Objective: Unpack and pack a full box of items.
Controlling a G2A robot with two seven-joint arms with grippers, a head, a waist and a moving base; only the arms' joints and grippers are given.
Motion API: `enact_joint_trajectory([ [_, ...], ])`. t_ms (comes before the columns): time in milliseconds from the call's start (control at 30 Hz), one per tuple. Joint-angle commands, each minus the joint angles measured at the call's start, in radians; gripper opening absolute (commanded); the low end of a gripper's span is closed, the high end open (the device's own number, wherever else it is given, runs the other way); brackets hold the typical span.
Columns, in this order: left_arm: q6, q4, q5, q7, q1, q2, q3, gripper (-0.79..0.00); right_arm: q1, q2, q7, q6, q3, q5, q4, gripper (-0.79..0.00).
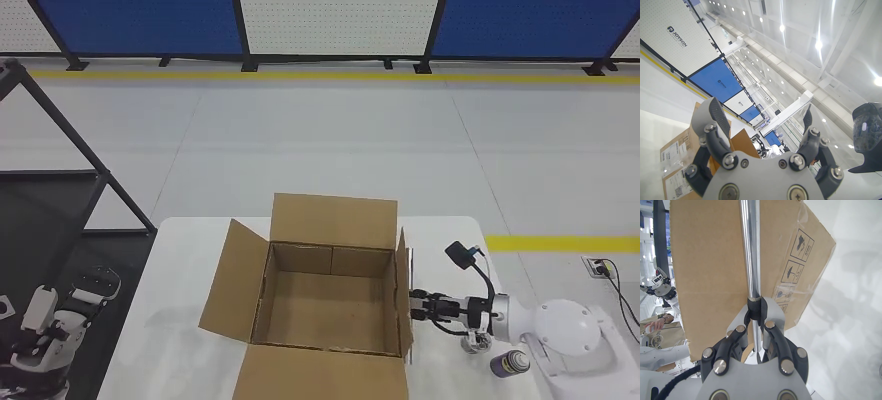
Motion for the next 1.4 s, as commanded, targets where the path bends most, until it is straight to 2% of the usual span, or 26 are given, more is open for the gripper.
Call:
enact_joint_trajectory([
  [0, 0.0, 0.0, 0.0, 0.0, 0.0, 0.0, 0.0, 0.0, -0.002, 0.001, 0.005, -0.003, -0.005, 0.008, -0.003, -0.785],
  [167, 0.0, 0.0, 0.0, 0.0, 0.0, 0.0, 0.0, 0.0, 0.007, 0.002, -0.006, -0.004, -0.021, 0.011, 0.011, -0.785],
  [333, 0.0, 0.0, 0.0, 0.0, 0.0, 0.0, 0.0, 0.0, 0.023, 0.014, -0.014, 0.009, 0.036, 0.001, 0.034, -0.785],
  [500, 0.0, 0.0, 0.0, 0.0, 0.0, 0.0, 0.0, 0.0, 0.06, 0.029, 0.001, 0.055, 0.058, -0.108, 0.059, -0.785],
  [767, 0.0, 0.0, 0.0, 0.0, 0.0, 0.0, 0.0, 0.0, 0.18, 0.03, -0.007, 0.152, -0.047, -0.296, 0.194, -0.785],
  [900, 0.0, 0.0, 0.0, 0.0, 0.0, 0.0, 0.0, 0.0, 0.24, 0.026, 0.004, 0.194, -0.089, -0.334, 0.278, -0.785],
  [1267, 0.0, 0.0, 0.0, 0.0, 0.0, 0.0, 0.0, 0.0, 0.24, 0.026, 0.004, 0.194, -0.089, -0.334, 0.278, -0.785],
  [1367, 0.0, 0.0, 0.0, 0.0, 0.0, 0.0, 0.0, 0.0, 0.222, 0.026, -0.047, 0.225, -0.092, -0.359, 0.278, -0.785],
])
